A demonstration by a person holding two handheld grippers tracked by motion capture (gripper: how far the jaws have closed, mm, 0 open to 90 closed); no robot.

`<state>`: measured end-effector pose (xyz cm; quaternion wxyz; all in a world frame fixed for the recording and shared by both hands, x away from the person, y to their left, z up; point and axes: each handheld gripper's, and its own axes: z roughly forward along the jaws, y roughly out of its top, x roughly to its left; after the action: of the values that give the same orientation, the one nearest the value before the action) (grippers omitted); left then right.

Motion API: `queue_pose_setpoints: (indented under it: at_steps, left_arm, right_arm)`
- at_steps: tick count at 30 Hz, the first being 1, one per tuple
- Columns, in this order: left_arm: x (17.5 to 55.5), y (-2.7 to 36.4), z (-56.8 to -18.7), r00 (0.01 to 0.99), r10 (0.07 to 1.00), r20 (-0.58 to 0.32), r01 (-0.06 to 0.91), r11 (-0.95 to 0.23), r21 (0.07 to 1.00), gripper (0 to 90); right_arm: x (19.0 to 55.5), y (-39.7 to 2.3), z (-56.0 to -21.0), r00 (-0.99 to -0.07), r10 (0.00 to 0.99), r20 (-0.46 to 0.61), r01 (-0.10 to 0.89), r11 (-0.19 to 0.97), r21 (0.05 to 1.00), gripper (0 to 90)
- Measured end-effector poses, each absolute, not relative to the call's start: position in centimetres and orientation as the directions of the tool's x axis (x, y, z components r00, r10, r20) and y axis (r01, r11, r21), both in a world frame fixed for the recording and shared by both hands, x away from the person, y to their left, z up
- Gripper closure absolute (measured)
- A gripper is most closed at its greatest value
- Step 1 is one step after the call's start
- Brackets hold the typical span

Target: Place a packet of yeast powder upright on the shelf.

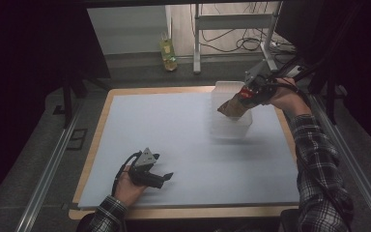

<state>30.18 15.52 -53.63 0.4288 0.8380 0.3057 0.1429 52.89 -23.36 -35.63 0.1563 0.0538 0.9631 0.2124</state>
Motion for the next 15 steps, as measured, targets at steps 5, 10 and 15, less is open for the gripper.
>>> queue_pose_setpoints:
  at_steps: [5,10,15]
  left_arm:
    - [30.2,15.5,-53.7,0.773,0.635,-0.022,0.391,-0.448,0.804,11.1]
    - [30.2,15.6,-53.7,0.772,0.636,-0.020,0.393,-0.451,0.801,11.2]
    - [30.2,15.6,-53.7,0.773,0.634,-0.018,0.391,-0.455,0.800,11.2]
  right_arm:
    - [53.4,-22.2,-36.7,-0.950,0.157,-0.269,0.046,0.925,0.377,71.1]
    - [53.7,-21.0,-37.5,-0.955,0.144,-0.261,0.045,0.935,0.352,70.8]
    - [53.9,-20.2,-38.2,-0.955,0.149,-0.257,0.044,0.927,0.372,70.1]
